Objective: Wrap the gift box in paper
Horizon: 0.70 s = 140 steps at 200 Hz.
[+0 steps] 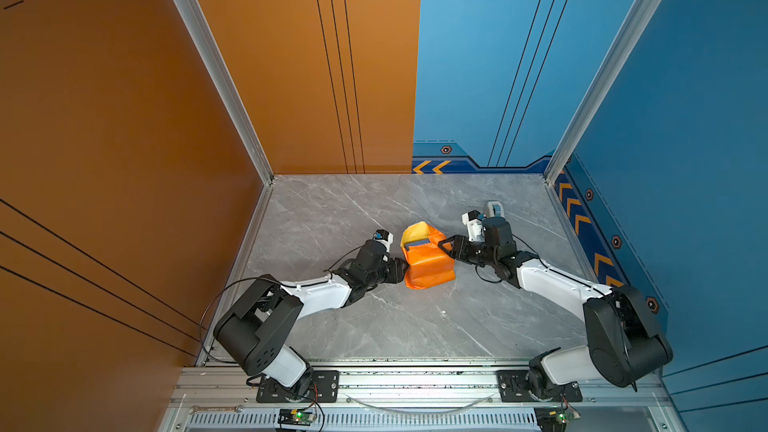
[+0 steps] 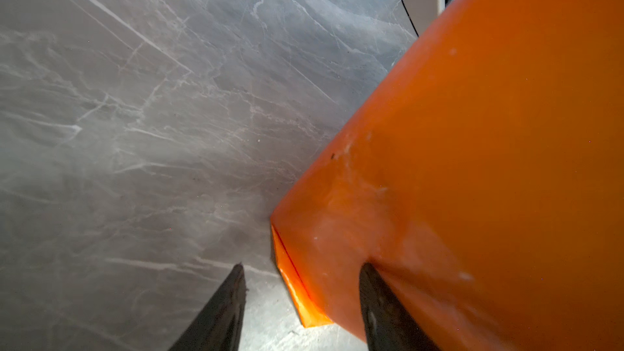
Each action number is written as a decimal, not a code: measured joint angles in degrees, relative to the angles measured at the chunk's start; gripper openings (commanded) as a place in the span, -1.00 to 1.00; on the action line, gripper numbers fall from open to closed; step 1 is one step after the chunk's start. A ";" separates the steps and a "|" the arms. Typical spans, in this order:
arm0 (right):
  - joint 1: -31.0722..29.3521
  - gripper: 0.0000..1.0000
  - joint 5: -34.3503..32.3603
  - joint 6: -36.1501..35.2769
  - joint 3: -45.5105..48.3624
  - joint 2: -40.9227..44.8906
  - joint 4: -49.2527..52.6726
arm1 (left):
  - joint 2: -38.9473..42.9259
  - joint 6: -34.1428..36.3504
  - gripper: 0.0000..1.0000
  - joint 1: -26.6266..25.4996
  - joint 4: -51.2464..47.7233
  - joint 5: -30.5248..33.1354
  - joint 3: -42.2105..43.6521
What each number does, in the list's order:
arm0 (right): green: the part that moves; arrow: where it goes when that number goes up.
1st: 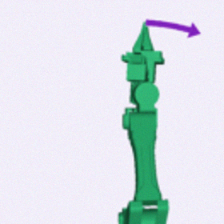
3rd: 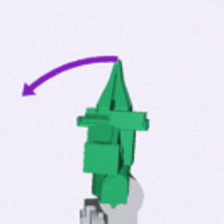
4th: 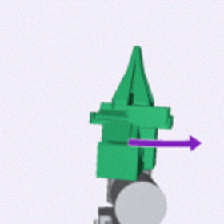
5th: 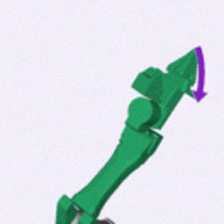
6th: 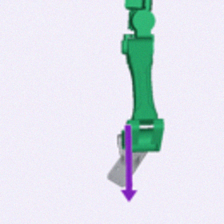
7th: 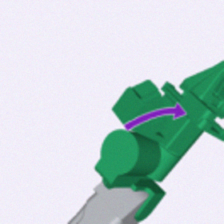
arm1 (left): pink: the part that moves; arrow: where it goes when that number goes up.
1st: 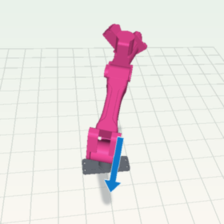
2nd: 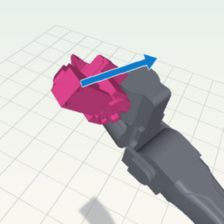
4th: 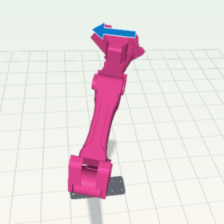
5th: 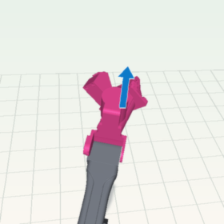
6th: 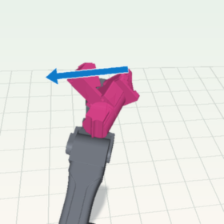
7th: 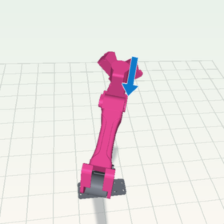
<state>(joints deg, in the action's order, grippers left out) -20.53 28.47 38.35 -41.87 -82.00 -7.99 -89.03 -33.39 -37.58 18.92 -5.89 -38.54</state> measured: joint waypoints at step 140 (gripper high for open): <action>1.86 -0.04 0.55 0.81 1.66 1.53 0.42 | 2.36 0.15 0.17 5.60 11.52 -10.05 -0.79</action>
<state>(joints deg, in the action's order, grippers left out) -18.68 29.02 39.16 -40.21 -80.47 -7.57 -86.67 -33.23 -31.99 30.44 -15.94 -39.33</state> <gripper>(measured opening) 0.481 0.584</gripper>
